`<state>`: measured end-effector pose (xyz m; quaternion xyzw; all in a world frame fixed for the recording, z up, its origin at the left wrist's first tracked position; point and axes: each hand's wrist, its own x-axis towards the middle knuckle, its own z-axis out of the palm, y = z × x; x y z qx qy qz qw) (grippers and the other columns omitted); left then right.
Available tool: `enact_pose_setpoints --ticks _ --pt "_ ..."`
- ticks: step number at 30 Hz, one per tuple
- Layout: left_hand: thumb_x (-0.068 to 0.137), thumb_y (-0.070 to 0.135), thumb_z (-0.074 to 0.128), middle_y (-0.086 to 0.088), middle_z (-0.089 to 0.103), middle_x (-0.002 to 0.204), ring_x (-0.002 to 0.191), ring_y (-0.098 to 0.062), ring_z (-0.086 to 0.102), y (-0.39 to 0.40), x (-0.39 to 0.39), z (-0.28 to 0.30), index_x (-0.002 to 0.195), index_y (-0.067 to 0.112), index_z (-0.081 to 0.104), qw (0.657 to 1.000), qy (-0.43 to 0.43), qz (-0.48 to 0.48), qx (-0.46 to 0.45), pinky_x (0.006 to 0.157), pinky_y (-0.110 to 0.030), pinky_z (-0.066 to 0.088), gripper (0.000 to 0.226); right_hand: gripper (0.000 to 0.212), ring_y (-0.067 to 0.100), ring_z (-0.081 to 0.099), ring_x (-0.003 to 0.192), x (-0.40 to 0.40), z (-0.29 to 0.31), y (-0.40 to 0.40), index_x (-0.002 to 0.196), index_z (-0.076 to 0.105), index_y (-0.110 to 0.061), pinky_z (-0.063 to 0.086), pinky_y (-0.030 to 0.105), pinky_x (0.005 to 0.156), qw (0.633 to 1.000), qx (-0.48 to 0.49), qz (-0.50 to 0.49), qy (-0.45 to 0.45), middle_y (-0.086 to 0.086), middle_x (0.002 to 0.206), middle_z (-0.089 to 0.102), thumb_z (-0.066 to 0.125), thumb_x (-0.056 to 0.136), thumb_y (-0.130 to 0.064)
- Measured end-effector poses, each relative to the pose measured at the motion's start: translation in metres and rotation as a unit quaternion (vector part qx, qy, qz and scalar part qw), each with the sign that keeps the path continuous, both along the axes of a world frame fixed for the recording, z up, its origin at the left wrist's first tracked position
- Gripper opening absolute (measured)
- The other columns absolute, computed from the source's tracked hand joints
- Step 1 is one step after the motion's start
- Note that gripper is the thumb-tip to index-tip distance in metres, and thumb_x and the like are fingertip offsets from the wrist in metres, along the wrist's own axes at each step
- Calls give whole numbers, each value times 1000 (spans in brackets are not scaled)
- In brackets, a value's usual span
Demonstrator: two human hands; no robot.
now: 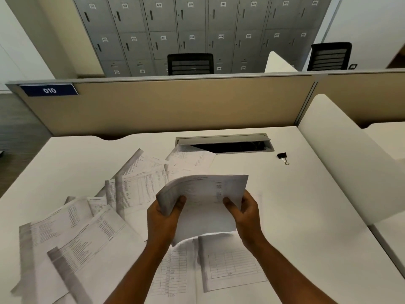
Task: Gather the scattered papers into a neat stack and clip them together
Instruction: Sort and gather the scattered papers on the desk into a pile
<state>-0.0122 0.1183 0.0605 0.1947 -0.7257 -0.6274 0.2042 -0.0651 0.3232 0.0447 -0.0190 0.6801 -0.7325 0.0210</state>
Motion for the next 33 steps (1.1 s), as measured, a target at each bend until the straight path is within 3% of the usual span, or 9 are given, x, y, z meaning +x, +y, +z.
enact_pose_setpoints --ticks 6,10,12,15,17,19,23,27,33 --pt "74 52 77 17 69 99 95 -12 68 7 23 -23 108 42 58 998 -59 -31 10 66 -24 59 40 44 22 68 111 9 -19 -3 130 60 -15 60 37 92 998 32 19 -45 3 118 71 76 90 -10" --pt "74 54 75 6 70 101 92 -19 69 8 26 -35 119 23 61 997 -72 -16 13 73 -38 63 56 48 14 69 106 12 -25 -4 131 61 -13 60 29 86 999 32 0 -18 -2 113 73 76 87 -24" --pt "75 50 71 2 71 91 86 -20 69 7 27 -41 107 17 65 995 -99 -11 0 72 -37 63 47 55 13 68 110 17 -32 -5 133 59 -20 60 31 91 997 48 30 -51 -5 118 71 77 84 -36" --pt "77 44 77 2 71 74 70 -18 70 -8 28 -45 84 19 67 994 -106 39 2 53 -24 57 28 52 10 58 123 18 -47 1 132 55 -28 50 32 105 989 127 23 -77 -10 131 63 76 87 -43" --pt "77 44 79 6 72 79 69 -10 70 -25 29 -48 87 20 66 991 -107 73 -12 55 -25 56 29 52 19 51 130 14 -59 13 133 55 -24 46 37 107 960 259 -69 -78 -4 136 56 77 88 -39" --pt "82 41 77 8 70 94 81 -14 69 -40 32 -53 99 23 64 989 -124 82 -23 67 -34 59 28 66 29 42 136 12 -67 28 139 49 -19 44 49 108 891 416 -123 -132 5 145 46 77 85 -46" --pt "88 31 71 -6 68 105 88 -26 63 -66 42 -74 109 20 61 974 -204 87 -54 81 -41 55 25 107 36 33 139 14 -83 46 151 29 -12 40 53 107 787 563 -95 -233 13 154 29 66 74 -77" --pt "89 24 69 -11 69 107 94 -34 64 -84 55 -100 115 12 65 959 -268 84 -42 91 -49 53 29 111 30 42 128 17 -95 45 141 33 -13 47 47 96 748 627 -89 -197 10 141 38 65 64 -86" --pt "91 19 68 -16 68 109 95 -34 61 -96 68 -123 116 7 64 947 -307 88 26 92 -46 52 28 100 26 48 123 16 -96 40 135 39 -15 46 44 93 738 641 -85 -193 7 134 43 67 67 -83"
